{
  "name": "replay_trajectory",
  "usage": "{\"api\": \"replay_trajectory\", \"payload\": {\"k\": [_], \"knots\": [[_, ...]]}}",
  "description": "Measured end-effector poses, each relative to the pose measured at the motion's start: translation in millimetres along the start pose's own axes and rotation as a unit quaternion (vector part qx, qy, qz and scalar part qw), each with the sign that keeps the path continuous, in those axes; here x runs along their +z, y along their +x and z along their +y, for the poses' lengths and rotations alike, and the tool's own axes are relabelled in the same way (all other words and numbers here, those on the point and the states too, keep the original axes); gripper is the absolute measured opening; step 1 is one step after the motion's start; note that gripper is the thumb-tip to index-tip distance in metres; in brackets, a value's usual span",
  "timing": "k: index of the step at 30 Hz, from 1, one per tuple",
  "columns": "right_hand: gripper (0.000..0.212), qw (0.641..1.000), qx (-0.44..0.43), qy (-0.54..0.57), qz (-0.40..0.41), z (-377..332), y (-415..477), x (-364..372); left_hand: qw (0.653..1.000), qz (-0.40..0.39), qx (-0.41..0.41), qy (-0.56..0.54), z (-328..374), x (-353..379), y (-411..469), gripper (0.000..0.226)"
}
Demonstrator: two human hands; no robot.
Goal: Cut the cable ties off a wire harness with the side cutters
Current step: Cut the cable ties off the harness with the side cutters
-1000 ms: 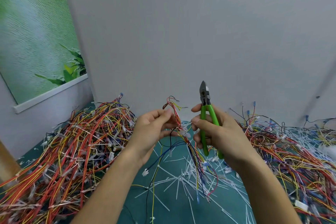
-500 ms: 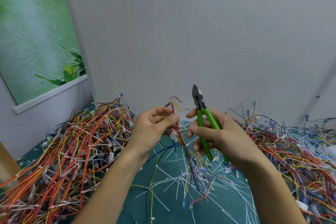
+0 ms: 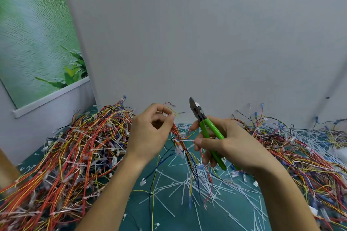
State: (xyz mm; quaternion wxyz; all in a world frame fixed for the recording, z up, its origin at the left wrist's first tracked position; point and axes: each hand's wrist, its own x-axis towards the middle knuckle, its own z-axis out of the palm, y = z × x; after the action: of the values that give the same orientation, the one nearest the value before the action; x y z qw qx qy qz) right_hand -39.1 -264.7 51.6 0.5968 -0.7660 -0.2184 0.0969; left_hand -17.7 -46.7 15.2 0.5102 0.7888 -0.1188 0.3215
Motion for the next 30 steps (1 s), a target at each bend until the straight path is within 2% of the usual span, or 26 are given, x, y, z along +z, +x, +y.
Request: {"api": "replay_trajectory", "payload": {"k": [3,6,9,11,13,16,21,25,30], "knots": [[0.023,1.0,-0.011,0.024,0.009,0,1,-1,0.998,-0.002,-0.034,-0.051,3,1,1,0.011],[0.025,0.998,-0.031,0.045,0.022,1,3,-1,0.979,-0.007,-0.122,-0.165,9,2,2,0.005],[0.024,0.996,-0.048,0.065,0.026,3,4,-3,0.919,-0.039,-0.241,-0.31,15,1,5,0.006],[0.024,0.996,-0.047,0.072,0.024,4,4,-4,0.876,-0.062,-0.29,-0.381,17,0,7,0.007],[0.024,0.996,-0.045,0.072,0.028,4,5,-5,0.844,-0.077,-0.313,-0.429,16,-2,9,0.009],[0.025,0.996,-0.042,0.073,0.042,7,7,-6,0.819,-0.105,-0.326,-0.46,15,-3,11,0.006],[0.025,0.991,-0.045,0.095,0.082,8,8,-8,0.814,-0.105,-0.324,-0.47,12,-6,12,0.008],[0.026,0.985,-0.054,0.126,0.103,9,9,-9,0.841,-0.083,-0.295,-0.447,9,-9,12,0.012],[0.026,0.981,-0.07,0.145,0.107,9,10,-6,0.855,-0.124,-0.257,-0.433,11,-10,10,0.029]]}}
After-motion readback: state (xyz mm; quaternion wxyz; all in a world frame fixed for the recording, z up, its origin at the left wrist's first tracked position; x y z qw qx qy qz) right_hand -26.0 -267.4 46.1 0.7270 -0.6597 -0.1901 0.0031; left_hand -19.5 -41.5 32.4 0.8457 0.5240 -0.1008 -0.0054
